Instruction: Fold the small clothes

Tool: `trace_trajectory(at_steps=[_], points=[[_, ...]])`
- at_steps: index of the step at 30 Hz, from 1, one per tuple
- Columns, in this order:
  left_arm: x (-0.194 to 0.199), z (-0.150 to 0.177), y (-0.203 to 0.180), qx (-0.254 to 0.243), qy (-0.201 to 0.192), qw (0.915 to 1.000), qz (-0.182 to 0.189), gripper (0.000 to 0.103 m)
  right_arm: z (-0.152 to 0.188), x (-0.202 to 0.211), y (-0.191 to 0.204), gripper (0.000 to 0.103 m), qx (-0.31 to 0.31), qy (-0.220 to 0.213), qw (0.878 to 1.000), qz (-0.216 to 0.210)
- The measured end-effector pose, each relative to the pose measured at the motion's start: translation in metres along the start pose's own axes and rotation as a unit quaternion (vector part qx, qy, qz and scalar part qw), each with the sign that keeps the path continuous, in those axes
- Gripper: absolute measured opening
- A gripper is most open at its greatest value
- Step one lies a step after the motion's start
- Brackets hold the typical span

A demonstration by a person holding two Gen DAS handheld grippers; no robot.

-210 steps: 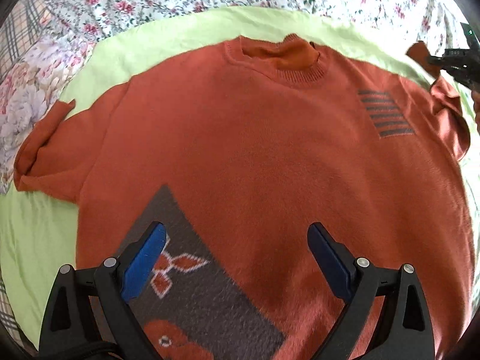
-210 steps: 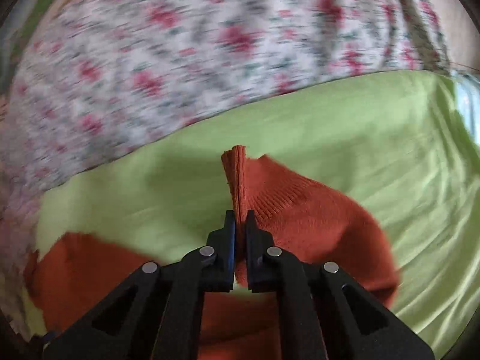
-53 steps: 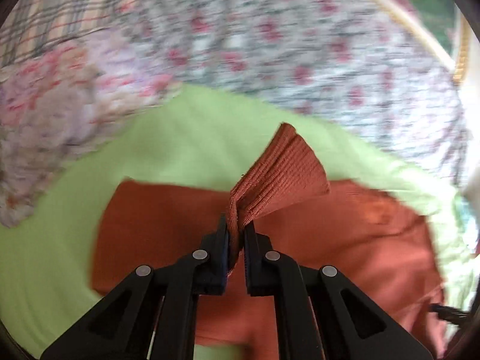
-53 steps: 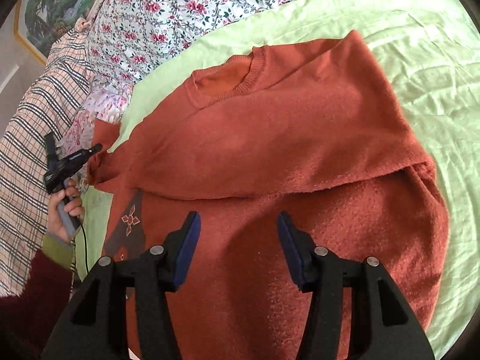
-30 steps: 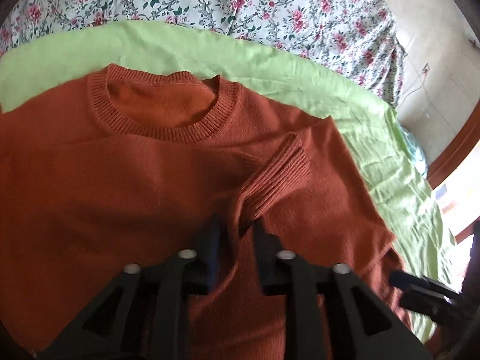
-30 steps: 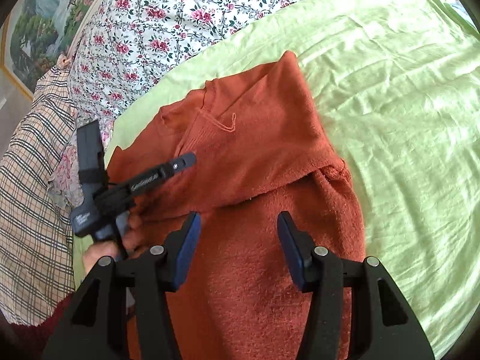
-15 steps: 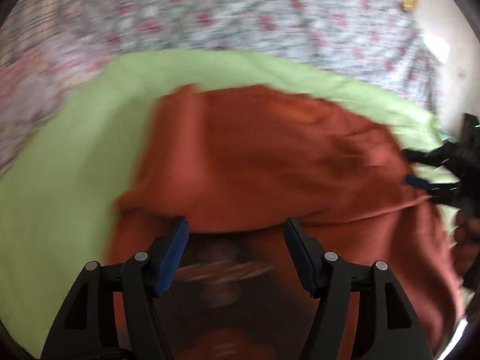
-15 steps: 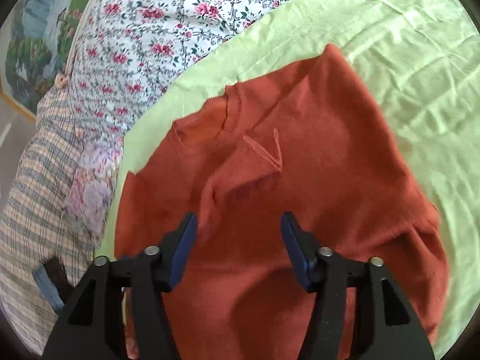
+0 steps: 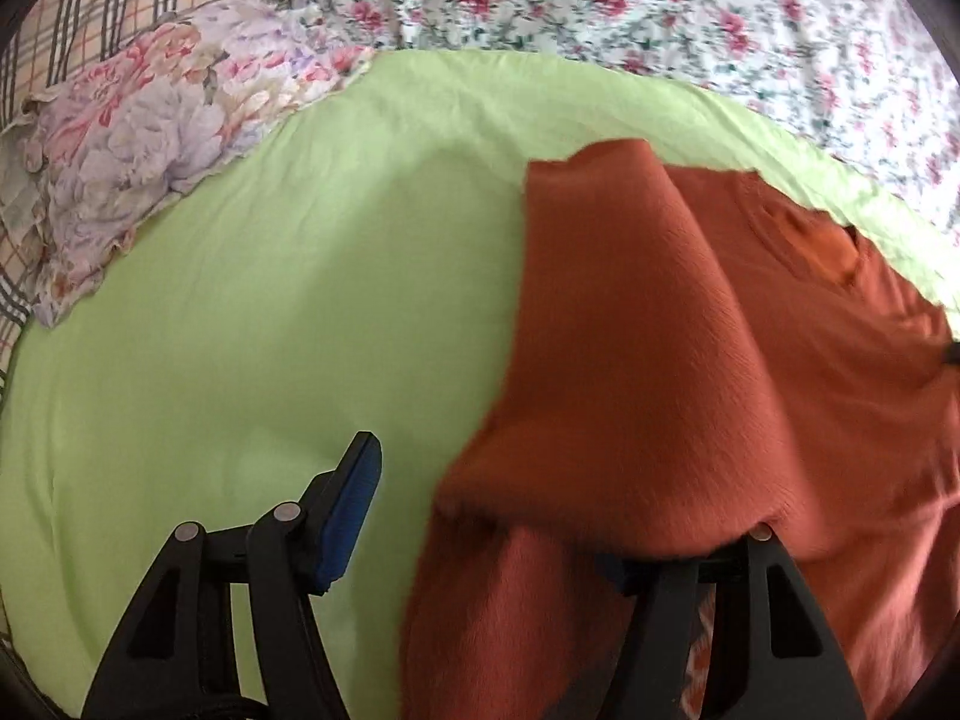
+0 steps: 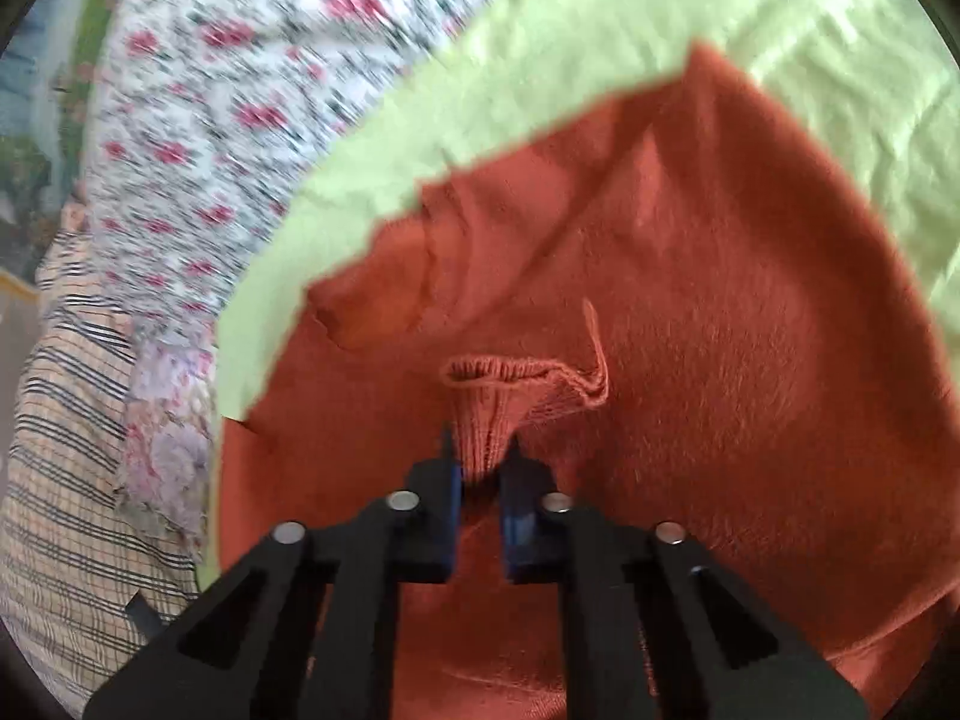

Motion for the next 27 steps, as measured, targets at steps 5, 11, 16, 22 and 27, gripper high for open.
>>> trace_trajectory(at_steps=[5, 11, 16, 22, 27], points=[[-0.01, -0.001, 0.019, 0.058, 0.009, 0.9983, -0.006, 0.06, -0.019, 0.054, -0.001, 0.01, 0.048, -0.09, 0.995, 0.003], [-0.005, 0.003, 0.032, 0.097, 0.006, 0.9953, 0.004, 0.06, 0.0, 0.042, -0.034, 0.014, 0.034, -0.034, 0.998, 0.028], [-0.005, 0.004, 0.038, 0.115, 0.004, 0.9932, 0.018, 0.06, 0.007, 0.042, -0.033, 0.015, 0.043, -0.024, 0.998, 0.027], [-0.006, 0.005, 0.04, 0.128, 0.002, 0.9915, 0.024, 0.061, 0.002, 0.053, -0.023, 0.012, 0.101, -0.045, 0.992, 0.055], [-0.004, 0.005, 0.042, 0.131, 0.007, 0.991, 0.027, 0.061, 0.007, 0.063, -0.046, 0.011, 0.099, -0.036, 0.99, 0.098]])
Point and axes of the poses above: each gripper's, at about its wrist camera, not at the fingertips, and x roughly against the way its jaws point, y to its left, z to its underside, the point moved 1 cm from there along -x, roughly the way its jaws point, and after that the axes turned 15 degrees about -y, right-handed, at the moved point
